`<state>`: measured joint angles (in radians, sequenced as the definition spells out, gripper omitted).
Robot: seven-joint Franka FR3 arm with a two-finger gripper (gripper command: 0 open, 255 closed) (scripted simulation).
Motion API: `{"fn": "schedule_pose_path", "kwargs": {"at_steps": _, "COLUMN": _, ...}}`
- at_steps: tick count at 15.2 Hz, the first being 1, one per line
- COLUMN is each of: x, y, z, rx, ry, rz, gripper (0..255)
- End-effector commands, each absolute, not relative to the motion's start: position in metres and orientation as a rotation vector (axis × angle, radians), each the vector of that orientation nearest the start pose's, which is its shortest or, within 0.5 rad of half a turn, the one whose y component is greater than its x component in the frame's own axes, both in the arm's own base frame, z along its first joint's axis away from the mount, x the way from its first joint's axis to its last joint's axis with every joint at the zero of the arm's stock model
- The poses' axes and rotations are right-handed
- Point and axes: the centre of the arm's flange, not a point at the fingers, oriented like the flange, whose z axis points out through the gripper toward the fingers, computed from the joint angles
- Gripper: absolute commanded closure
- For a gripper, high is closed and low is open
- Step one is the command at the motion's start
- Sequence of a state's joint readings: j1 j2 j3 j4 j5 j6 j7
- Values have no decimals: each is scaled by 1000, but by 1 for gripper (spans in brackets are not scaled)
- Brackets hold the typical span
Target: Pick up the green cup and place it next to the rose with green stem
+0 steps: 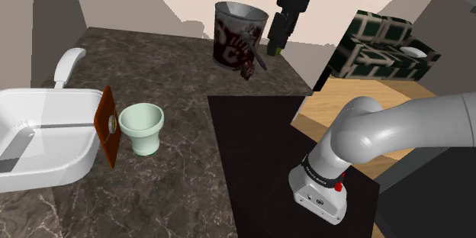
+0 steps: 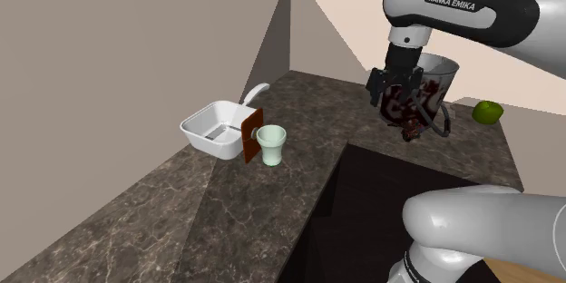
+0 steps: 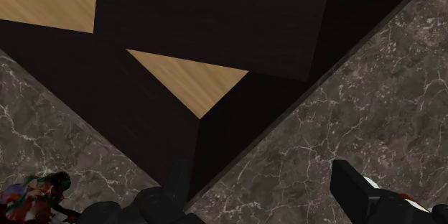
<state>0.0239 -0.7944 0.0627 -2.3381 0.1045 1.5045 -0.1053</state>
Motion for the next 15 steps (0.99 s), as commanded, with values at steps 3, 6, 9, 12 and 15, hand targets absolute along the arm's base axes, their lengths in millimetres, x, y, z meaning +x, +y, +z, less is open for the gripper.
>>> {"fn": "schedule_pose_path", "kwargs": {"at_steps": 3, "x": 309, "y": 61, "z": 582, "rx": -3064, "ry": -288, "rz": 54, "gripper": 0}}
{"fn": "schedule_pose_path", "kwargs": {"at_steps": 6, "x": 328, "y": 89, "z": 562, "rx": -3057, "ry": -311, "rz": 45, "gripper": 0}}
{"fn": "schedule_pose_path", "kwargs": {"at_steps": 9, "x": 347, "y": 116, "z": 543, "rx": -3050, "ry": -334, "rz": 36, "gripper": 0}}
{"fn": "schedule_pose_path", "kwargs": {"at_steps": 12, "x": 366, "y": 144, "z": 523, "rx": -3043, "ry": -357, "rz": 27, "gripper": 0}}
{"fn": "schedule_pose_path", "kwargs": {"at_steps": 15, "x": 384, "y": 172, "z": 504, "rx": -3036, "ry": -380, "rz": 18, "gripper": 0}}
